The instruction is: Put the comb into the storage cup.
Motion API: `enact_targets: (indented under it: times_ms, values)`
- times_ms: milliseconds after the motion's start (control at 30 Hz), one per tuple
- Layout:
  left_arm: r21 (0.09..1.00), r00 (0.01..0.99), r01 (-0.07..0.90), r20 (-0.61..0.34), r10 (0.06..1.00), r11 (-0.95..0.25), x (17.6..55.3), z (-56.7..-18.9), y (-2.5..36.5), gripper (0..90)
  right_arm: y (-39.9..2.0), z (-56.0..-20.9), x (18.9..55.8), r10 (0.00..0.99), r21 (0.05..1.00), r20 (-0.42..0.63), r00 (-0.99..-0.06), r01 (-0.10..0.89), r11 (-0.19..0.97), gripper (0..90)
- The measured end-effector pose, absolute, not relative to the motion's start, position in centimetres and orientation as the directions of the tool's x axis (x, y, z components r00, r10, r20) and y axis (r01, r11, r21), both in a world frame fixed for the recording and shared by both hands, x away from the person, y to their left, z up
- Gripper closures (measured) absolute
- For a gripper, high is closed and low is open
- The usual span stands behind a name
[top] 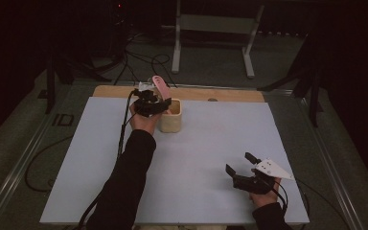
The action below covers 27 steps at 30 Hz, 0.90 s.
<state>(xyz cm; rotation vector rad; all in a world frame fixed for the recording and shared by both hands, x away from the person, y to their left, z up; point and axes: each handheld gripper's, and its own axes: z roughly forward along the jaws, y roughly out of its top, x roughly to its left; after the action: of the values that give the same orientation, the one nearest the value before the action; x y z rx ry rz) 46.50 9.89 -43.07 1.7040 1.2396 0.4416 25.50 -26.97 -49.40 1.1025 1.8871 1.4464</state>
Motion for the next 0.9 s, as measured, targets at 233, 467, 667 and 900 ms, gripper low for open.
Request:
enact_targets:
  times_ms: [233,467,667,900]
  values:
    - [0.848,0.398,0.528,-0.198,0.896,-0.047,46.41,-42.91,9.73,20.7,-26.98,-49.4,25.51,0.84,0.952,0.075,-0.537,0.29,0.101,9.3]
    - [0.845,0.404,0.53,-0.182,0.897,-0.067,46.33,-42.78,9.75,11.5,-26.94,-49.41,25.51,0.84,0.951,0.076,-0.537,0.292,0.101,9.3]
    - [0.85,0.43,0.519,-0.168,0.887,-0.09,46.1,-42.47,9.79,1.3,-26.92,-49.42,25.51,0.839,0.951,0.076,-0.539,0.293,0.102,9.4]
    - [0.858,0.435,0.5,-0.131,0.891,-0.118,45.76,-42.17,10.18,0.0,-26.92,-49.42,25.51,0.839,0.951,0.076,-0.539,0.293,0.102,9.3]
